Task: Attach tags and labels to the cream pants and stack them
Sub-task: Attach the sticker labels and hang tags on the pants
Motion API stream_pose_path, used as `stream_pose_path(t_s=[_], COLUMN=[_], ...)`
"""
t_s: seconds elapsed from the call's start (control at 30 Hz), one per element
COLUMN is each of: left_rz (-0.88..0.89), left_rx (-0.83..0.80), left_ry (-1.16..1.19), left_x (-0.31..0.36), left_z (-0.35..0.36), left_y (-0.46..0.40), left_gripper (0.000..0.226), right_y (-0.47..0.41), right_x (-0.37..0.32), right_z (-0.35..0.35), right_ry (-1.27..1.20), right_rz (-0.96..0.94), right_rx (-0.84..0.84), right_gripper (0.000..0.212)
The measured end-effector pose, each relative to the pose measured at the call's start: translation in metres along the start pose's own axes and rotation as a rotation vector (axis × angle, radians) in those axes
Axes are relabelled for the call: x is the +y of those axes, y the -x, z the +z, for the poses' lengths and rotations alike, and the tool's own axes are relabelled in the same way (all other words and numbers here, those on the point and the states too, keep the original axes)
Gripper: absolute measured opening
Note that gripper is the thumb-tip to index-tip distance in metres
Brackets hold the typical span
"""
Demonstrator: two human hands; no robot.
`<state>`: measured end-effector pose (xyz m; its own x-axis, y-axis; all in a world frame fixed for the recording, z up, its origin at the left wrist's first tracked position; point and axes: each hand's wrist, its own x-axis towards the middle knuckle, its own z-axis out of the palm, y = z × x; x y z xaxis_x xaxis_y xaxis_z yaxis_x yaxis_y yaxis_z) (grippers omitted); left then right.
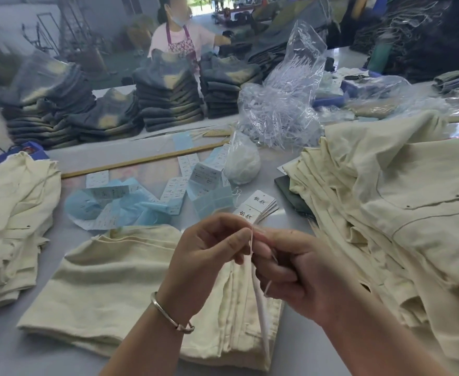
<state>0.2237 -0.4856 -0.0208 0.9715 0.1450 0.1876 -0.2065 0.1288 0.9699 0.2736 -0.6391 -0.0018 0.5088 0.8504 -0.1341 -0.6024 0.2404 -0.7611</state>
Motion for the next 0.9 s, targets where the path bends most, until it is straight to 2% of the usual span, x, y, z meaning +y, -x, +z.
stream_pose_path(t_s=[0.07, 0.13, 0.2, 0.27, 0.33, 0.43, 0.53, 0.67, 0.77, 0.9], left_rz=[0.0, 0.019, 0.015, -0.003, -0.001, 0.044, 0.056, 0.031, -0.013, -0.094], left_rx=[-0.038, -0.018, 0.035, 0.057, 0.062, 0.046, 0.055, 0.081, 0.075, 0.166], left_ry=[-0.029, -0.147, -0.308, -0.426, -0.51, -0.642, -0.668, -0.663, -0.663, -0.696], left_x=[-0.002, -0.005, -0.01, -0.016, -0.02, -0.024, -0.028, -0.035, -0.042, -0.056], left_z=[0.002, 0.006, 0.008, 0.01, 0.013, 0.017, 0.019, 0.013, 0.006, -0.023], left_y=[0.0, -0.002, -0.005, -0.007, -0.009, -0.014, -0.02, -0.022, -0.019, -0.013], left_gripper=[0.017, 0.011, 0.008, 0.007, 0.014, 0.016, 0.014, 0.013, 0.012, 0.01], right_y=[0.003, 0.006, 0.008, 0.01, 0.011, 0.01, 0.003, -0.006, -0.009, -0.011], right_x=[0.003, 0.006, 0.008, 0.009, 0.009, 0.011, 0.013, 0.02, 0.028, 0.034], right_z=[-0.006, -0.013, -0.021, -0.029, -0.034, -0.039, -0.041, -0.052, -0.06, -0.076], right_ry=[-0.001, 0.1, 0.273, 0.517, 0.785, 1.014, 0.905, 0.691, 0.724, 1.026], right_rz=[0.006, -0.019, -0.114, -0.285, -0.421, -0.514, -0.409, -0.278, -0.295, -0.384], right_rx=[0.033, 0.181, 0.396, 0.588, 0.7, 0.713, 0.58, 0.526, 0.58, 0.752], right_gripper=[0.027, 0.022, 0.026, 0.024, 0.024, 0.037, 0.041, 0.005, 0.01, 0.015])
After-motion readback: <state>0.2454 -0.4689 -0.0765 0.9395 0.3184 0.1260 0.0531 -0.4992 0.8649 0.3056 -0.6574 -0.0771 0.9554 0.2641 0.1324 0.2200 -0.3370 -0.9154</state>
